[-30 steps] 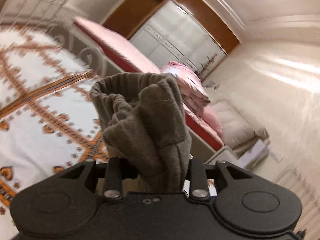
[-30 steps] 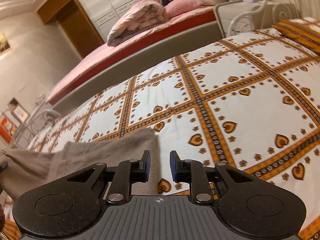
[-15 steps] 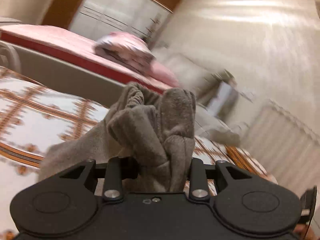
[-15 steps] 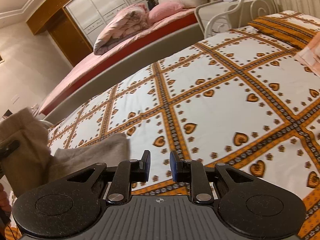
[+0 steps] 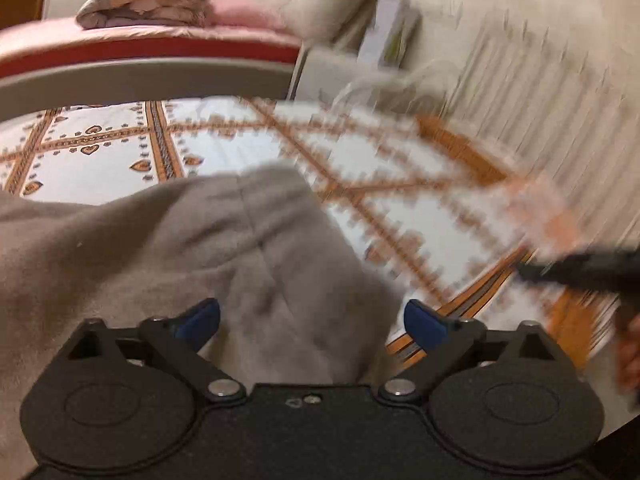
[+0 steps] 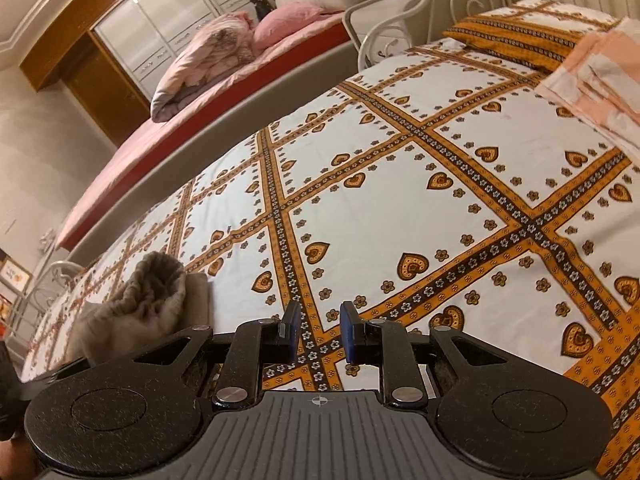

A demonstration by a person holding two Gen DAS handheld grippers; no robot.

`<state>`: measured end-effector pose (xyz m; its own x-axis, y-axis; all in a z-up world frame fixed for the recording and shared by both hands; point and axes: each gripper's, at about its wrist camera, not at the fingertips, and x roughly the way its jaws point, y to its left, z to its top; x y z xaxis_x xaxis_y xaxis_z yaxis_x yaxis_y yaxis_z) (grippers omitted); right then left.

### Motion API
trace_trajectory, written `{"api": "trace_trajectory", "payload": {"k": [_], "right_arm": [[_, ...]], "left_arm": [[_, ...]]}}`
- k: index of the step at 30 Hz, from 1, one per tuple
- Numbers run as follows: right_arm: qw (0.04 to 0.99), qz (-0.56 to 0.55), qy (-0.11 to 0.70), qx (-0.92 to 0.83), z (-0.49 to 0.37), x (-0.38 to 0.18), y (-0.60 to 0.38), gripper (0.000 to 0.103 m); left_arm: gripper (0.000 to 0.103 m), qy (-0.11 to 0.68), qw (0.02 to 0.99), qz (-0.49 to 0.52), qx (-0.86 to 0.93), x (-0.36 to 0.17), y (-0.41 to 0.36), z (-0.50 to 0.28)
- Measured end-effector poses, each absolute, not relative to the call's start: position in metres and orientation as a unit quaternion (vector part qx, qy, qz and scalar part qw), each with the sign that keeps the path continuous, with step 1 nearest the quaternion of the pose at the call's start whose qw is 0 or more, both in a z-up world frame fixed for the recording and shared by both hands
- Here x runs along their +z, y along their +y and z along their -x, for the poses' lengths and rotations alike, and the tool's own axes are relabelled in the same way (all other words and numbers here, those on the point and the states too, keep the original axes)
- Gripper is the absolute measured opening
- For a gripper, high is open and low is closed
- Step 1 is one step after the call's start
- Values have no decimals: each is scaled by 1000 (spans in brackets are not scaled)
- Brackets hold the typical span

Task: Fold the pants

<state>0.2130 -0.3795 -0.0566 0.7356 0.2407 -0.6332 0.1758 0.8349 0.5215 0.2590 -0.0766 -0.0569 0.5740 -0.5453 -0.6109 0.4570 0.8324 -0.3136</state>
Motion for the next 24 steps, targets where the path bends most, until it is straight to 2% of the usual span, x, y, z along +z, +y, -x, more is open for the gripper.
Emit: {"api": "trace_trajectory", "payload": {"k": [2,4,5,6,13,18,24], "right_arm": [[884,-294,363,21,-215,-56,-377,23],[882,-298,364,26,-219,-55,-371,31],[882,-299,362,30,-220,-54,-367,40],[883,-298,361,33,-222,-53,-362,44],[865,-328,358,126,-236,-47,-321,44],[822,-370,394,181,-255,-62,-287,44],[818,-348,413,196,-274,-68,-251,44]], "left_arm": [[92,360,886,79,-281,-47,-64,-256],[91,354,893,89,-265,-41,-53,-254],[91,356,894,96,-253,-39,-44,-254],[91,360,895,102,-243,-37,-38,-258],[90,372,901,165,-149,-28,41,-263],[90,375,896,225,-80,-26,110,-252],[90,367,894,254,-35,-20,165,-236]]}}
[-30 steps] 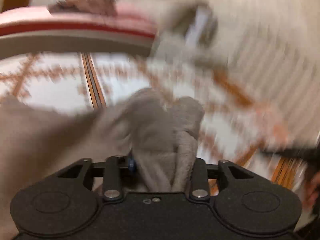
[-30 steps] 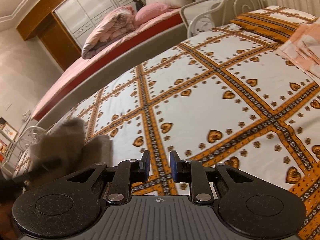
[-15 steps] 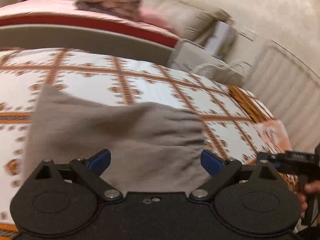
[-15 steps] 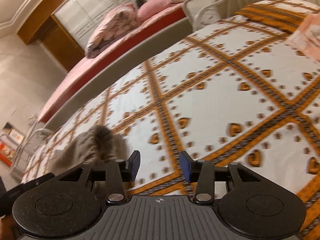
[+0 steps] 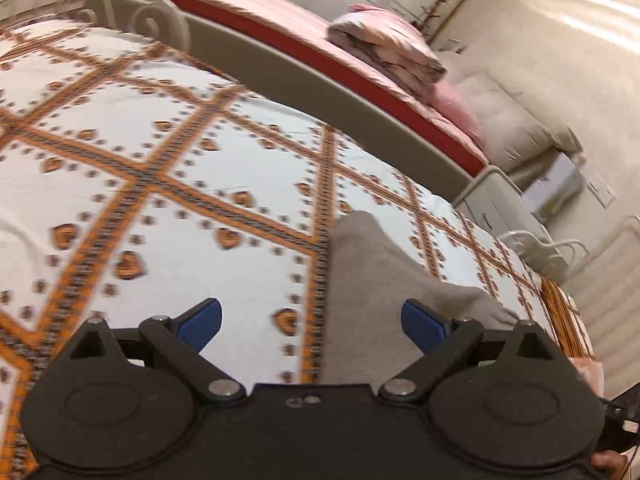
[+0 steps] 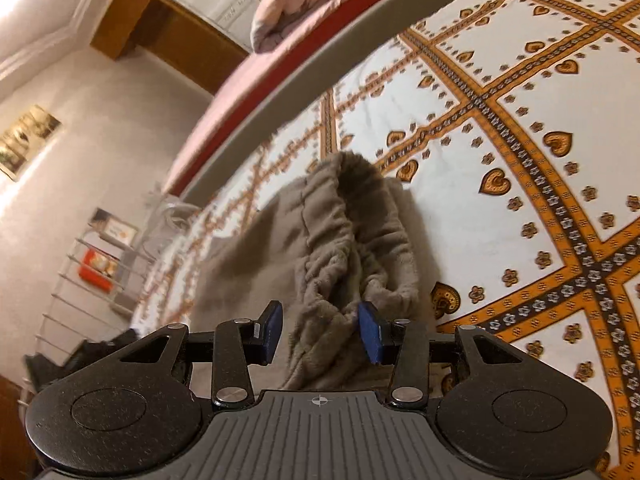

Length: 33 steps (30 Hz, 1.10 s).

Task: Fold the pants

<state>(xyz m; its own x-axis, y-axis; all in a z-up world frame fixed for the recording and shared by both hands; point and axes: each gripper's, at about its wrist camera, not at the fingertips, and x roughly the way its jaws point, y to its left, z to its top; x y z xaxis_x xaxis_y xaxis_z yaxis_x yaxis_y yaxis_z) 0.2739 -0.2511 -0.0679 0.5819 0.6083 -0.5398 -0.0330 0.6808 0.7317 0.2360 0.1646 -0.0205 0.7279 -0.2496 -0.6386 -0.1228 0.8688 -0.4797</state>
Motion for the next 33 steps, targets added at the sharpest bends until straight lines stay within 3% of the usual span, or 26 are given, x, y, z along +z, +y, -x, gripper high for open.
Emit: {"api": "trace_trajectory", "payload": {"k": [3,4,5,9,11,13,15,16,17,18,33], "right_arm": [[824,-325,430,177,-284,-74,-237,43],[828,-318,426,174,-285,-73,-233,38],[831,-323,416,177,-282,-71,-234,19],[842,-385,303,224,-265,-45,-252,18],[852,-366,335,169,-269,-56,-259,18],[814,-369,429,133,-285,-91,-265,19],[815,-391,401,147,-280,-85,-273,26],[831,-382,376,145,-273,-74,-276,33],[843,-374,363,137,-266,-67,-278,50],[843,-376,359,138,-261,-64,-282,57],[776,-418,446,156,-283,-101,-263,57]], "left_arm": [[90,368,894,252,-29,-20,178,-231],[90,369,894,252,-28,-20,181,-230],[90,369,894,251,-27,-20,184,-229],[90,373,893,249,-34,-21,190,-227],[90,379,894,235,-41,-22,187,-227],[90,381,896,224,-43,-22,186,-227],[90,378,896,229,-45,-21,188,-225],[90,376,896,233,-45,-21,189,-224],[90,375,896,234,-44,-21,190,-224],[90,375,896,232,-44,-21,190,-224],[90,394,894,209,-51,-28,180,-229]]}}
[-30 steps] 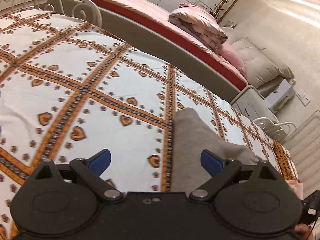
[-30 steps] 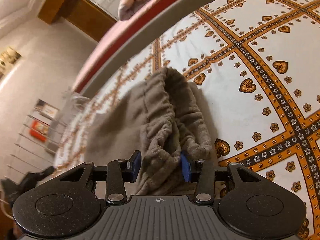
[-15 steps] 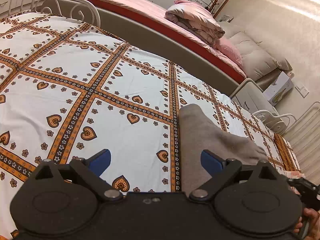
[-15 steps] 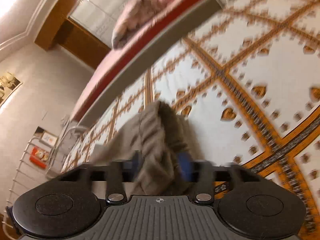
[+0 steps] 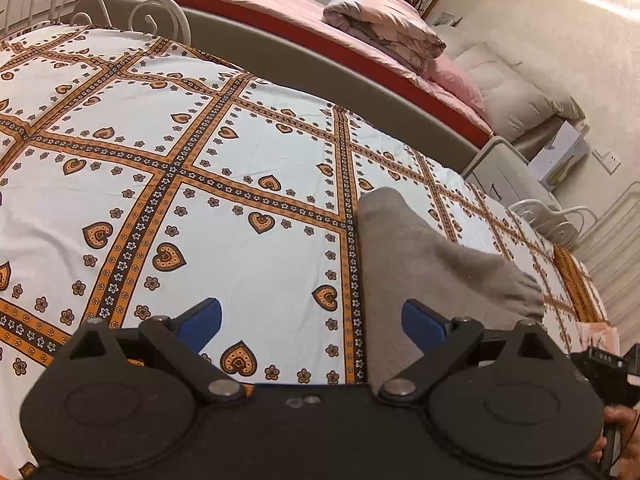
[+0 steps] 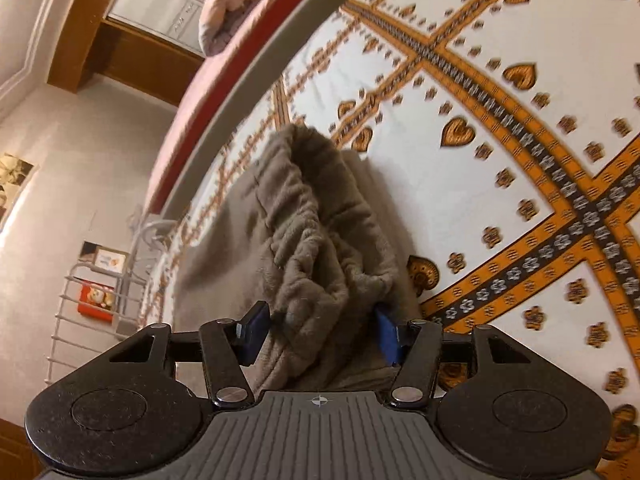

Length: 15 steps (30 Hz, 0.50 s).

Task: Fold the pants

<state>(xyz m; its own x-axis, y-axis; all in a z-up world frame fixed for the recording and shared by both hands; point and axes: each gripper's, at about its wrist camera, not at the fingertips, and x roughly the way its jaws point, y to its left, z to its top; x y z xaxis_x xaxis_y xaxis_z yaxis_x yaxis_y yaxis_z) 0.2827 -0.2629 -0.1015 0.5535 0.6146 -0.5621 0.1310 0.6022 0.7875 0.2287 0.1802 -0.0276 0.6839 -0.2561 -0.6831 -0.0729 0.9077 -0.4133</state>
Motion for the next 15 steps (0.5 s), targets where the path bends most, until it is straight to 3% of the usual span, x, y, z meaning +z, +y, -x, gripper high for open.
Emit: {"api": "trace_trajectory", "payload": {"k": [4,5,7,9,11,14,15], "right_arm": [[790,-384,453,153,-292,-99,-248,54],[796,-376,446,158,-291,-95,-245,43],[796,-416,396,190,-286,-82,-250,37],[785,-487,294,247,-273,-62,-263,30],[792,-490,262,252,-266,-56,-269,30],[770,-449,435,127,-286,-105,-267,28],[763,-444,456,112,-287,-117,-267,28]], "left_arm": [[91,397,892,210,-49,-29,183,-228],[90,398,892,210,-49,-29,183,-229],[90,397,892,210,-49,-29,183,-228],[90,393,894,210,-49,-27,183,-228],[90,392,895,209,-52,-27,181,-229],[90,397,893,207,-52,-29,179,-232],[90,398,892,208,-51,-29,178,-232]]}}
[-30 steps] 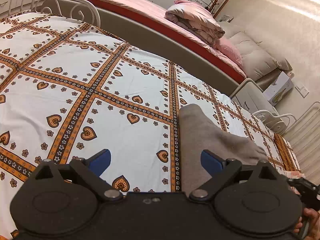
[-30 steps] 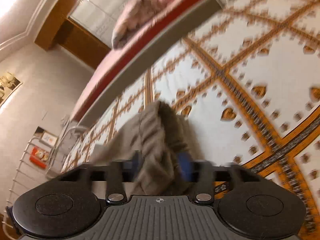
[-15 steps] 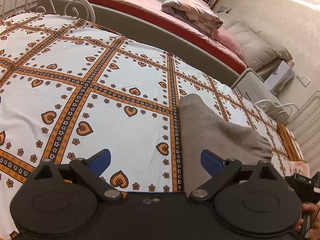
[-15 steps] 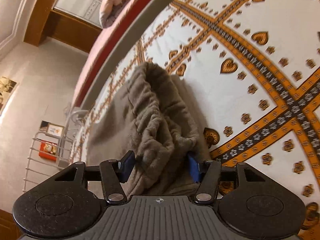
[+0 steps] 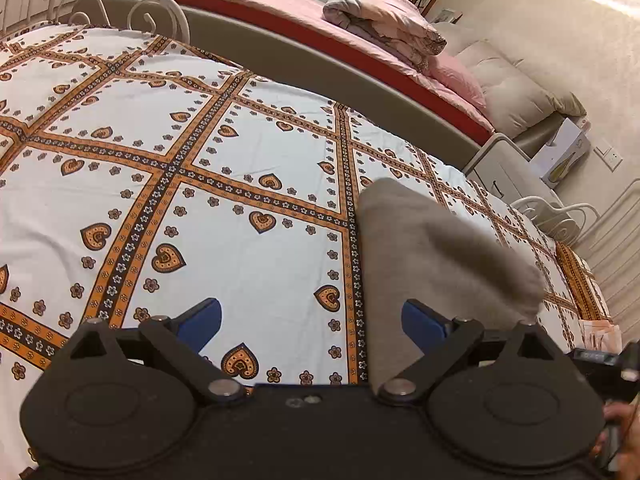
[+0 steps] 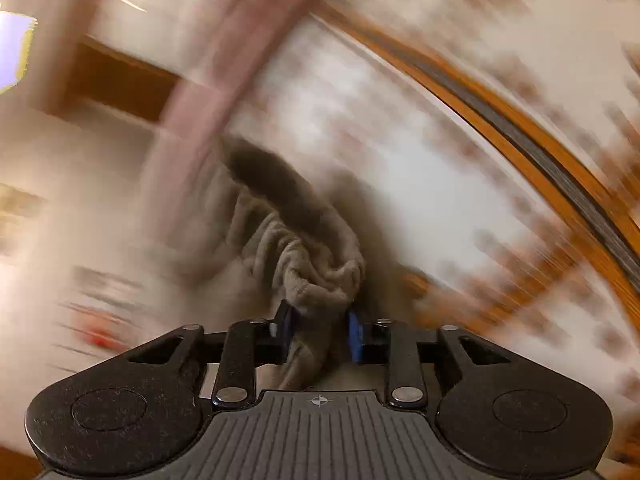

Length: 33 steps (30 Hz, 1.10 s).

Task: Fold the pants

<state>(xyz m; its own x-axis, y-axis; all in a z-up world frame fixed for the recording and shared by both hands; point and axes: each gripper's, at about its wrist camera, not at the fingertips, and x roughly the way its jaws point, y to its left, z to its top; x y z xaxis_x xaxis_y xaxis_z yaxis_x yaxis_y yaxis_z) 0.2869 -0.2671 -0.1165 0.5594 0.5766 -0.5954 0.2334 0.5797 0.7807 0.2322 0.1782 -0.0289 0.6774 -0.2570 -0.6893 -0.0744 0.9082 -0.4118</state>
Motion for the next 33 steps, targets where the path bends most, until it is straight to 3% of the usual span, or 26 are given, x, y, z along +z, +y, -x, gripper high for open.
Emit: {"api": "trace_trajectory", "payload": {"k": [3,7,15,21,25,33], "right_arm": [[790,-428,414,144,-286,-95,-267,28],[804,-397,424,126,-281,-94,-263,29],[924,-220,297,98,-262,-30,-238,29],[927,-140,320,135,-282,-41,-202,29],[901,-95,406,118,-300,-72,-197,29],[937,-107,298,148,-294,-39,-204,29]], "left_arm": [[91,395,893,209,-58,-28,176,-233],[91,399,892,205,-58,-32,172,-235],[91,388,911,125,-58,-30,139,-246],[91,394,910,96,-84,-39,100,-264],[92,437,893,67,-82,-62,78,-285],[89,386,917,80,-67,-53,78,-307]]}}
